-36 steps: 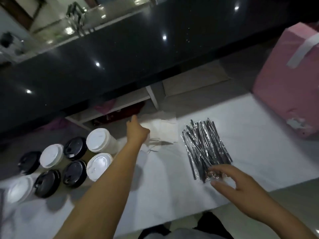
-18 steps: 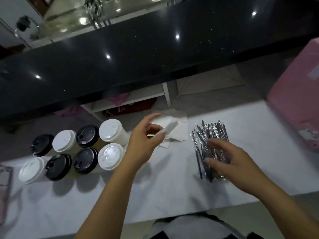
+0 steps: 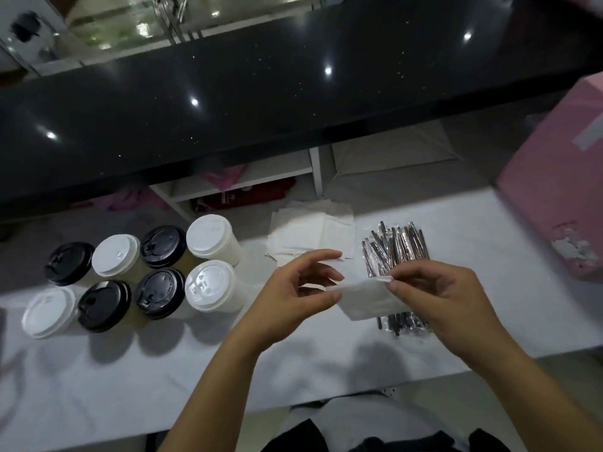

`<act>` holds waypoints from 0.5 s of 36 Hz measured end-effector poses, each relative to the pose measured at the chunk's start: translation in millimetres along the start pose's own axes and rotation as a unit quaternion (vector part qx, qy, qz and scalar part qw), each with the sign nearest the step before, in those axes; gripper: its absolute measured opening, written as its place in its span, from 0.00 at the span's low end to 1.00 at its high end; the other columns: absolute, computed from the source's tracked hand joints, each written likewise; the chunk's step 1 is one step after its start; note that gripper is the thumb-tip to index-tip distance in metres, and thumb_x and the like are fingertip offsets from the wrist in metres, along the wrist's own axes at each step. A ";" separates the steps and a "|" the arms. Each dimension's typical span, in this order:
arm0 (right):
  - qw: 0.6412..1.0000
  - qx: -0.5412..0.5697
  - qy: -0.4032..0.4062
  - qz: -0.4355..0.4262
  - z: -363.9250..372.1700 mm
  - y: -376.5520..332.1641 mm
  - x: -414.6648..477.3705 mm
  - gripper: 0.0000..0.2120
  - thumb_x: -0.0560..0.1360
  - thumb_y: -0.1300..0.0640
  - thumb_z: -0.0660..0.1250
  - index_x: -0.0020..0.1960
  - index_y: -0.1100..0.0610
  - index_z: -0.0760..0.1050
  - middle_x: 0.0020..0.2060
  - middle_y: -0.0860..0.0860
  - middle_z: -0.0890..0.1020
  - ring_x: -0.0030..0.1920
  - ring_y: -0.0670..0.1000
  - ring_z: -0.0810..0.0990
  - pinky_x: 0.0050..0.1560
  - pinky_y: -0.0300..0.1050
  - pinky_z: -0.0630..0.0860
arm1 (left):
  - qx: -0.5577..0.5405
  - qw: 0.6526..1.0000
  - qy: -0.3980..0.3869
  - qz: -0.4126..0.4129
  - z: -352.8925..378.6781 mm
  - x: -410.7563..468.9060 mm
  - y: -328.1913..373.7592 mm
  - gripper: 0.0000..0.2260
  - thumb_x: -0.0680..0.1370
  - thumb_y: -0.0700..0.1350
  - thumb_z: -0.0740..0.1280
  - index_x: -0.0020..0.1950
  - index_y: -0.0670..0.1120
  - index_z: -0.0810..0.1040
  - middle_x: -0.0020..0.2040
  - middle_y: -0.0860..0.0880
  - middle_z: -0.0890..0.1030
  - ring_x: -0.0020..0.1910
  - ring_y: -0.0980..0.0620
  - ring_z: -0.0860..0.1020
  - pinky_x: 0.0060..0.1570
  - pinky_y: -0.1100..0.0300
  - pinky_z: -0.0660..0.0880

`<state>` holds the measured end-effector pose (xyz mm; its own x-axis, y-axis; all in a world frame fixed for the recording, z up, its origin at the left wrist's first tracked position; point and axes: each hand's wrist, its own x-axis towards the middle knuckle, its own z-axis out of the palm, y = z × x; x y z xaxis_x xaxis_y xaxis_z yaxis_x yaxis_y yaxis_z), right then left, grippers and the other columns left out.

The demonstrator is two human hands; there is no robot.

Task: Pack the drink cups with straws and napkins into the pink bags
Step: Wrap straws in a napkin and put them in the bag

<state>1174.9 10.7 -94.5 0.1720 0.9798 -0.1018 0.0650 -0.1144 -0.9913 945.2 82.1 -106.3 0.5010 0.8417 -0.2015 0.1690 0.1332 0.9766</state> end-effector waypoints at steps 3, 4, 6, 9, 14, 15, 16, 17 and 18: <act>0.999 -0.013 0.037 0.012 -11.6 3.9 -8.9 0.13 0.72 0.66 0.75 0.43 0.48 0.86 0.38 0.49 0.86 0.38 0.44 0.83 0.35 0.34 0.76 | 0.086 0.994 0.049 -0.045 0.6 14.9 -17.0 0.18 0.76 0.43 0.74 0.63 0.58 0.80 0.55 0.55 0.83 0.57 0.55 0.80 0.56 0.59 0.79; 0.999 -0.018 0.047 0.012 -15.2 5.2 -12.2 0.14 0.72 0.66 0.75 0.43 0.47 0.86 0.37 0.49 0.86 0.36 0.44 0.82 0.34 0.33 0.76 | 0.132 0.987 0.074 -0.061 0.4 22.7 -22.4 0.17 0.77 0.44 0.73 0.64 0.57 0.79 0.57 0.56 0.82 0.58 0.56 0.79 0.58 0.59 0.78; 0.998 -0.033 0.061 0.014 -20.7 8.2 -18.8 0.14 0.71 0.65 0.75 0.44 0.45 0.85 0.37 0.50 0.86 0.36 0.46 0.83 0.35 0.33 0.76 | 0.212 0.966 0.121 -0.081 -1.6 41.0 -30.8 0.19 0.77 0.46 0.73 0.67 0.54 0.77 0.63 0.53 0.79 0.59 0.55 0.77 0.61 0.56 0.76; 0.996 -0.045 0.074 0.018 -25.1 14.8 -27.7 0.14 0.71 0.65 0.75 0.44 0.45 0.85 0.38 0.50 0.86 0.39 0.50 0.84 0.39 0.35 0.79 | 0.286 0.940 0.165 -0.090 -6.2 72.7 -39.5 0.23 0.76 0.49 0.72 0.71 0.51 0.74 0.68 0.48 0.74 0.64 0.49 0.74 0.64 0.54 0.72; 0.995 -0.054 0.085 0.017 -26.5 24.2 -38.5 0.16 0.71 0.66 0.75 0.41 0.43 0.85 0.40 0.48 0.86 0.41 0.47 0.84 0.43 0.33 0.77 | 0.396 0.895 0.176 -0.106 -4.3 121.0 -56.6 0.33 0.75 0.56 0.72 0.76 0.49 0.66 0.76 0.46 0.66 0.72 0.43 0.68 0.68 0.45 0.70; 0.995 -0.055 0.084 0.017 -27.3 25.0 -40.6 0.16 0.71 0.66 0.75 0.42 0.43 0.84 0.41 0.47 0.86 0.42 0.47 0.84 0.44 0.32 0.77 | 0.418 0.885 0.174 -0.109 -2.9 127.6 -59.9 0.34 0.75 0.56 0.72 0.77 0.48 0.64 0.77 0.45 0.65 0.73 0.41 0.66 0.68 0.45 0.69; 0.995 -0.053 0.084 0.018 -28.6 26.0 -42.5 0.15 0.71 0.65 0.75 0.42 0.44 0.85 0.42 0.47 0.86 0.43 0.46 0.84 0.45 0.31 0.76 | 0.434 0.877 0.174 -0.110 -1.7 132.8 -63.1 0.35 0.75 0.56 0.72 0.77 0.47 0.63 0.78 0.44 0.63 0.74 0.40 0.65 0.68 0.45 0.69; 0.995 -0.051 0.087 0.018 -30.2 26.7 -44.5 0.15 0.71 0.65 0.75 0.42 0.44 0.85 0.42 0.47 0.86 0.43 0.46 0.84 0.45 0.31 0.76 | 0.444 0.872 0.174 -0.112 -0.9 136.8 -66.1 0.35 0.75 0.55 0.72 0.77 0.47 0.63 0.78 0.44 0.63 0.74 0.40 0.64 0.67 0.45 0.68; 0.994 -0.050 0.092 0.017 -31.9 27.2 -46.2 0.14 0.71 0.66 0.75 0.42 0.45 0.85 0.43 0.47 0.86 0.44 0.46 0.84 0.46 0.31 0.76 | 0.447 0.870 0.175 -0.112 -0.6 139.7 -69.1 0.35 0.75 0.53 0.72 0.78 0.46 0.62 0.77 0.43 0.63 0.73 0.40 0.65 0.66 0.46 0.68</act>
<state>1200.0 -42.9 -114.2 0.3525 0.9294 -0.1095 0.1517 -0.1722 -0.9733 1002.9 190.7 -201.8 0.1078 0.9755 -0.1917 0.9003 -0.0140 0.4350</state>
